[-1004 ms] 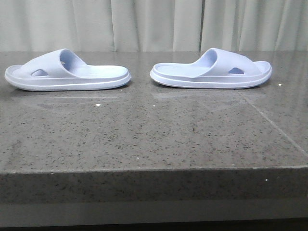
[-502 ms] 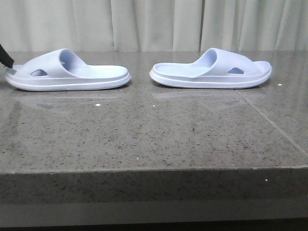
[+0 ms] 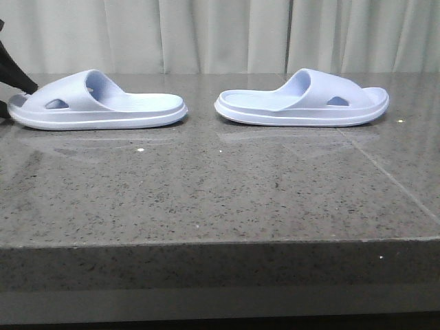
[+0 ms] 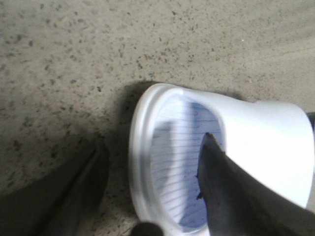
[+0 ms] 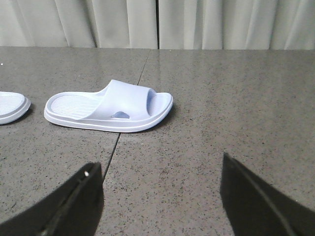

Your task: Insert blue slippers together front up

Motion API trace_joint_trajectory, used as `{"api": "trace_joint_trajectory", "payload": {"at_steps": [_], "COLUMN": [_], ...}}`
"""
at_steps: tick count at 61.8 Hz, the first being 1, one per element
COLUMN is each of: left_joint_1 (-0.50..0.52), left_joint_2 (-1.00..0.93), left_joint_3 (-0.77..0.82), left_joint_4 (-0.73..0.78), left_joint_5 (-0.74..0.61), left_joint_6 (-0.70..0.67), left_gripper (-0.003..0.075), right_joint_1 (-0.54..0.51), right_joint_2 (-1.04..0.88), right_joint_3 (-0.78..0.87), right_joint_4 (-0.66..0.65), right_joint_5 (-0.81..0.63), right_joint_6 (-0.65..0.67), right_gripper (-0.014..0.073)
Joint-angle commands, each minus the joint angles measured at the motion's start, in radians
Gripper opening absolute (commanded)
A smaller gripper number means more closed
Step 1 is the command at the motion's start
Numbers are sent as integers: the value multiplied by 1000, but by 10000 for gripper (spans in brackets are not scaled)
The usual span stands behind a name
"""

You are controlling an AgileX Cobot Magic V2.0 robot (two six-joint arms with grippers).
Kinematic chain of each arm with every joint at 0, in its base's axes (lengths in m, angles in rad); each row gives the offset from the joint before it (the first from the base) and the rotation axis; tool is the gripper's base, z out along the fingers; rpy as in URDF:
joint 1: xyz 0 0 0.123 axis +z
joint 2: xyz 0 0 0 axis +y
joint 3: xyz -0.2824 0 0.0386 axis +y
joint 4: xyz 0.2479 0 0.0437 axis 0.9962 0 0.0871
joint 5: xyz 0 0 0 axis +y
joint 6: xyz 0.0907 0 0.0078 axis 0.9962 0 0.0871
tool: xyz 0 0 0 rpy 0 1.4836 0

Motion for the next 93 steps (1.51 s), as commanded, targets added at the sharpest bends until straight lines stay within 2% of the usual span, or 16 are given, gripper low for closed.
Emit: {"api": "trace_joint_trajectory", "payload": {"at_steps": [1, 21, 32, 37, 65, 70, 76, 85, 93], "left_joint_1": [0, -14, -14, -14, -65, -65, -65, -58, -35], "left_joint_2": [-8, 21, 21, 21, 21, 21, 21, 21, 21], "left_joint_3": [-16, -16, -16, -16, -16, -16, -16, -16, -16], "left_joint_4": [3, 27, 27, 23, -6, -18, -20, -59, -195], "left_joint_5": [43, 54, 49, 47, 23, 23, 28, 81, 186], "left_joint_6": [7, 14, 36, 52, 67, 67, 70, 70, 87], "left_gripper": [410, 393, 271, 241, 238, 153, -24, -20, -20], "right_joint_1": [-6, -6, -6, -6, -6, -6, -6, -6, -6], "right_joint_2": [18, 18, 18, 18, 18, 18, 18, 18, 18], "right_joint_3": [-34, -34, -34, -34, -34, -34, -34, -34, -34], "right_joint_4": [-12, -12, -12, -12, -12, -12, -12, -12, -12], "right_joint_5": [-75, -75, -75, -75, -75, -75, -75, -75, -75], "right_joint_6": [-4, -4, -4, -4, -4, -4, -4, -4, -4], "right_gripper": [523, 523, 523, 523, 523, 523, 523, 523, 523]}}
